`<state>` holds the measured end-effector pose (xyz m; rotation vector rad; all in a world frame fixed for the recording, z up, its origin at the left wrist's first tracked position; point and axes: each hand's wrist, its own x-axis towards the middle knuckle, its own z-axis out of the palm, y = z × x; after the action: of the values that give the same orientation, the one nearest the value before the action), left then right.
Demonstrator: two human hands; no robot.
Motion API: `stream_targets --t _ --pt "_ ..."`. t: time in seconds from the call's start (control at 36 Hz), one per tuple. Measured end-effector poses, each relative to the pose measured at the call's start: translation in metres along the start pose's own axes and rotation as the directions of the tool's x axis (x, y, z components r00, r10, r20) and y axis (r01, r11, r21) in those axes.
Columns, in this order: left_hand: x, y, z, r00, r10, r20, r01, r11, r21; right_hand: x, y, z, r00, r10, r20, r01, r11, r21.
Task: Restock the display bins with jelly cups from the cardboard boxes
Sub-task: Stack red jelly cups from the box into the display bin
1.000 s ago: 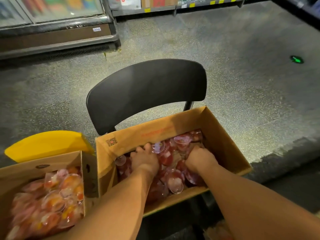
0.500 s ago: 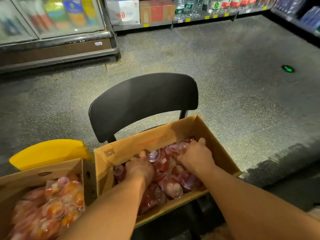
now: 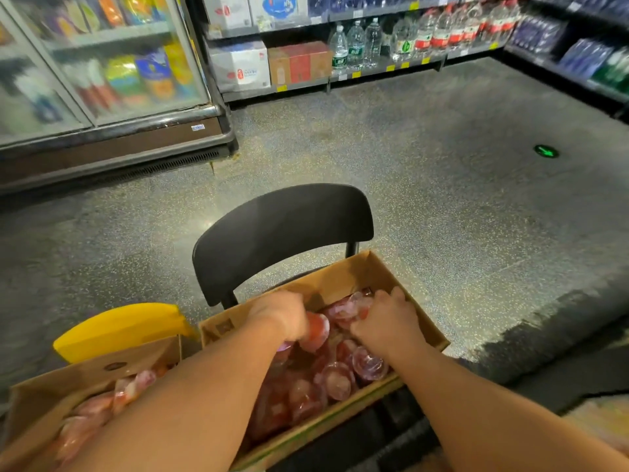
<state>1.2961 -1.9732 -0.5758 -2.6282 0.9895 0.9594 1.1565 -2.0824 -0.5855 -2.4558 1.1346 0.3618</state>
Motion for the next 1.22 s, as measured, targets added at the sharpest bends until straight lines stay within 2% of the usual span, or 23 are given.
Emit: stream_targets --t 0.11,0.22,0.39,0.44,0.58,0.67,0.75,0.89,1.0,1.11,1.22 --pt "-0.031 0.008 -0.021 0.987 0.072 -0.147 -0.060 0.995 0.082 -0.025 -0.010 -0.030 0.994 0.094 -0.064 -0.086 0.990 0.114" --pt "-0.067 0.018 -0.052 0.954 0.145 -0.263 -0.118 0.986 0.116 -0.056 -0.020 -0.082 0.988 0.099 -0.122 -0.076 0.980 0.184" --pt "-0.137 0.044 -0.120 0.916 0.187 -0.354 -0.167 0.982 0.087 -0.126 -0.026 -0.178 0.961 -0.094 -0.260 0.094 0.996 -0.013" --pt "-0.165 0.051 -0.142 0.902 0.210 -0.377 -0.200 0.978 0.068 -0.154 -0.026 -0.204 0.941 -0.119 -0.318 0.110 0.993 -0.045" --pt "-0.248 0.068 -0.187 0.815 0.302 -0.495 -0.311 0.948 0.066 -0.227 -0.020 -0.252 0.896 -0.040 -0.443 0.023 0.999 -0.044" --pt "-0.309 0.082 -0.202 0.778 0.365 -0.510 -0.392 0.918 0.059 -0.290 -0.018 -0.278 0.863 -0.022 -0.505 -0.048 0.991 -0.124" --pt "-0.360 0.097 -0.207 0.729 0.460 -0.506 -0.455 0.879 0.143 -0.346 -0.014 -0.297 0.830 0.015 -0.558 -0.109 0.985 -0.136" --pt "-0.469 0.141 -0.204 0.587 0.642 -0.492 -0.588 0.757 0.286 -0.483 0.006 -0.331 0.710 0.223 -0.668 -0.280 0.960 0.023" --pt "-0.561 0.188 -0.192 0.457 0.771 -0.444 -0.688 0.623 0.373 -0.596 0.035 -0.349 0.630 0.337 -0.699 -0.261 0.940 0.218" --pt "-0.647 0.239 -0.169 0.326 0.853 -0.407 -0.770 0.489 0.409 -0.692 0.079 -0.351 0.467 0.518 -0.717 -0.272 0.855 0.441" --pt "-0.725 0.288 -0.134 0.233 0.913 -0.334 -0.804 0.374 0.462 -0.780 0.124 -0.345 0.396 0.564 -0.725 -0.318 0.825 0.468"
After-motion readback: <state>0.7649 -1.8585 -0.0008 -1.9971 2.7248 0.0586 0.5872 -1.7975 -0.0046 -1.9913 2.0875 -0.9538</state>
